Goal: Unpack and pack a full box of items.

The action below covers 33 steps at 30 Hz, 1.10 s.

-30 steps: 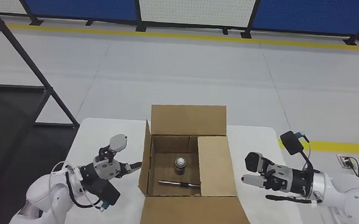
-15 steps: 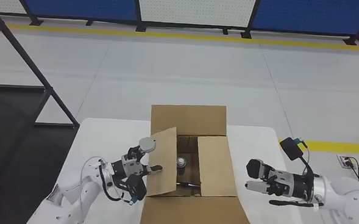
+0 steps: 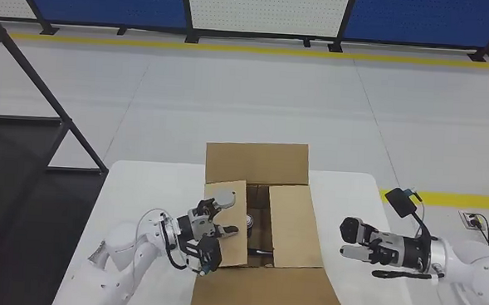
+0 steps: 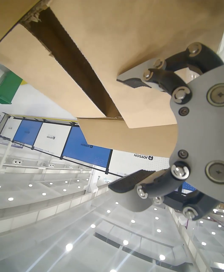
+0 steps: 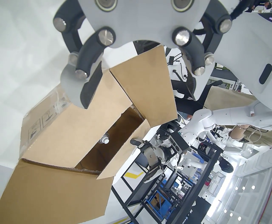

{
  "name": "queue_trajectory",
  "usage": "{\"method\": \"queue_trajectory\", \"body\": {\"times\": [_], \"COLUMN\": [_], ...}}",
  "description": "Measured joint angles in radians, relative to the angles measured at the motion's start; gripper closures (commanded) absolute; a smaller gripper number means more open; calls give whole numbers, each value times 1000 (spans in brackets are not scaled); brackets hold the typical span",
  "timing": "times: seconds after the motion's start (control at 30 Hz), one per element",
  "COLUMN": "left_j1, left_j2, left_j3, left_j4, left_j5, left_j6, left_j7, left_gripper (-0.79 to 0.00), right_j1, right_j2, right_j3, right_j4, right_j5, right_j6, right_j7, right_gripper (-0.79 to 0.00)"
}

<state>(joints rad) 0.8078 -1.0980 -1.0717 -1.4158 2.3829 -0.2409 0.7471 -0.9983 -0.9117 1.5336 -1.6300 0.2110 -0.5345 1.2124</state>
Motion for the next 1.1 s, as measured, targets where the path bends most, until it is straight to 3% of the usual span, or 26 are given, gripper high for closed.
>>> {"method": "queue_trajectory", "body": {"times": [0.37, 0.6, 1.1], "left_j1": [-52, -48, 22], "left_j2": [-7, -6, 19], "left_j3": [73, 82, -37], "left_j4": [18, 20, -138], "left_j5": [96, 106, 27], "left_j6": [-91, -88, -9], "left_j7": [-56, -64, -35], "left_gripper": [-785, -785, -785], "right_j1": [10, 12, 49], "right_j2": [11, 18, 28], "right_j3": [-7, -12, -51], "right_j4": [32, 41, 31], "right_j5": [26, 37, 50], "right_j6": [-20, -30, -30], "right_j7": [15, 20, 42], "right_gripper": [-785, -785, -785]}}
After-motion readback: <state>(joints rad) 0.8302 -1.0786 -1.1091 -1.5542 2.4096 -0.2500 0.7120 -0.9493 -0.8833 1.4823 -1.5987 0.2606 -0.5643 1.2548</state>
